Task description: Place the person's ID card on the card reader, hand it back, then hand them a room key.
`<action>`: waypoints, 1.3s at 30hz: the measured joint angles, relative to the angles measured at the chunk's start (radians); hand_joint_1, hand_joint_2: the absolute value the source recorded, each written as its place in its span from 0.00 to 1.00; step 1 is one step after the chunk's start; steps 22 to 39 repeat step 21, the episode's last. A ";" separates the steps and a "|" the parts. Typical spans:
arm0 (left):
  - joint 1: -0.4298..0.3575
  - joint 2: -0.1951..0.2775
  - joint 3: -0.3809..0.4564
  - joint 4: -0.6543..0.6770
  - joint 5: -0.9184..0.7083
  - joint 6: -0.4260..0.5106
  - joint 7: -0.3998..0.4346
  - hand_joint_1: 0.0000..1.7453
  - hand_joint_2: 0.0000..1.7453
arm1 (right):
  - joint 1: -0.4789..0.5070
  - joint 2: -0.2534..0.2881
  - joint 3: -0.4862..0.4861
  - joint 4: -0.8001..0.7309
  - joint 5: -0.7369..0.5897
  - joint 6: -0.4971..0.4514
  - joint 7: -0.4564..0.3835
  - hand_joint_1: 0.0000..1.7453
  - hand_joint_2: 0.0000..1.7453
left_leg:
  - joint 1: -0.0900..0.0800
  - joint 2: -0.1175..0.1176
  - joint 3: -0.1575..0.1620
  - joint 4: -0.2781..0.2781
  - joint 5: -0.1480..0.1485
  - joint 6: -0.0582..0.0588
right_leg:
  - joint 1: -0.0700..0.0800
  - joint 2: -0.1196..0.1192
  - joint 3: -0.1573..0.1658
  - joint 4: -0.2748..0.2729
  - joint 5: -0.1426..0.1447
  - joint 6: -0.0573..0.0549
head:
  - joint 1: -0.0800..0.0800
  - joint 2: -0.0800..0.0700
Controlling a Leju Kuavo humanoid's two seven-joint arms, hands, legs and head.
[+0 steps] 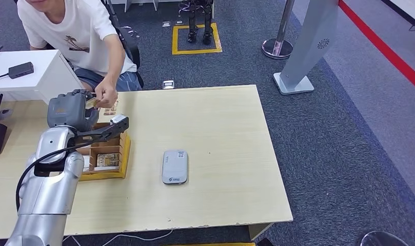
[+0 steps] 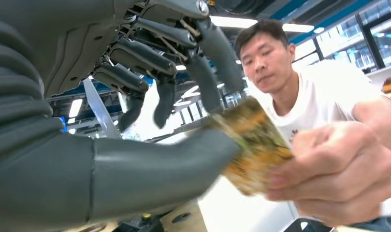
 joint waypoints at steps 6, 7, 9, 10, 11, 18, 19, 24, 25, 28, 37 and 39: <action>0.001 -0.017 0.000 -0.021 0.000 0.003 -0.002 0.00 0.00 | 0.004 0.000 0.000 0.001 0.000 0.000 0.000 0.00 0.00 | 0.000 0.000 0.000 0.000 0.000 0.000 | 0.000 0.000 0.000 0.000 0.000 0.000 | 0.000 0.000; 0.001 -0.018 0.000 -0.023 0.000 0.003 -0.002 0.00 0.00 | 0.005 0.000 0.000 0.001 0.000 0.000 0.000 0.00 0.00 | 0.000 0.000 0.000 0.000 0.000 0.000 | 0.000 0.000 0.000 0.000 0.000 0.000 | 0.000 0.000; 0.002 -0.022 0.000 -0.027 0.000 0.003 -0.002 0.00 0.00 | 0.005 0.000 0.000 0.001 0.000 0.000 -0.001 0.00 0.00 | 0.000 0.000 0.000 0.000 0.000 0.000 | 0.000 0.000 0.000 0.000 0.000 0.000 | 0.000 0.000; 0.002 -0.024 0.000 -0.028 0.000 0.003 -0.002 0.00 0.00 | 0.005 0.000 0.000 0.001 0.000 0.000 -0.001 0.00 0.00 | 0.000 0.000 0.000 0.000 0.000 0.000 | 0.000 0.000 0.000 0.000 0.000 0.000 | 0.000 0.000; 0.002 -0.025 0.000 -0.029 0.000 0.003 -0.002 0.00 0.00 | 0.005 0.000 0.000 0.002 0.000 0.000 -0.002 0.00 0.00 | 0.000 0.000 0.000 0.000 0.000 0.000 | 0.000 0.000 0.000 0.000 0.000 0.000 | 0.000 0.000; 0.003 -0.034 0.000 -0.031 0.000 0.003 -0.006 0.00 0.00 | 0.009 0.000 0.000 0.002 0.000 -0.001 -0.004 0.00 0.00 | 0.000 0.000 0.000 0.000 0.000 0.000 | 0.000 0.000 0.000 0.000 0.000 0.000 | 0.000 0.000; 0.003 -0.034 0.000 -0.031 0.000 0.003 -0.006 0.00 0.00 | 0.010 0.000 0.000 0.002 0.000 -0.001 -0.004 0.00 0.00 | 0.000 0.000 0.000 0.000 0.000 0.000 | 0.000 0.000 0.000 0.000 0.000 0.000 | 0.000 0.000; 0.003 -0.035 0.000 -0.031 0.000 0.003 -0.007 0.00 0.00 | 0.010 0.000 0.000 0.002 0.000 -0.001 -0.004 0.00 0.00 | 0.000 0.000 0.000 0.000 0.000 0.000 | 0.000 0.000 0.000 0.000 0.000 0.000 | 0.000 0.000; 0.003 -0.035 0.000 -0.031 0.000 0.003 -0.007 0.00 0.00 | 0.010 0.000 0.000 0.002 0.000 -0.001 -0.004 0.00 0.00 | 0.000 0.000 0.000 0.000 0.000 0.000 | 0.000 0.000 0.000 0.000 0.000 0.000 | 0.000 0.000; 0.003 -0.035 0.000 -0.031 0.000 0.003 -0.007 0.00 0.00 | 0.010 0.000 0.000 0.002 0.000 -0.001 -0.004 0.00 0.00 | 0.000 0.000 0.000 0.000 0.000 0.000 | 0.000 0.000 0.000 0.000 0.000 0.000 | 0.000 0.000; 0.003 -0.035 0.000 -0.031 0.000 0.003 -0.007 0.00 0.00 | 0.010 0.000 0.000 0.002 0.000 -0.001 -0.004 0.00 0.00 | 0.000 0.000 0.000 0.000 0.000 0.000 | 0.000 0.000 0.000 0.000 0.000 0.000 | 0.000 0.000; 0.003 -0.035 0.000 -0.031 0.000 0.003 -0.007 0.00 0.00 | 0.010 0.000 0.000 0.002 0.000 -0.001 -0.004 0.00 0.00 | 0.000 0.000 0.000 0.000 0.000 0.000 | 0.000 0.000 0.000 0.000 0.000 0.000 | 0.000 0.000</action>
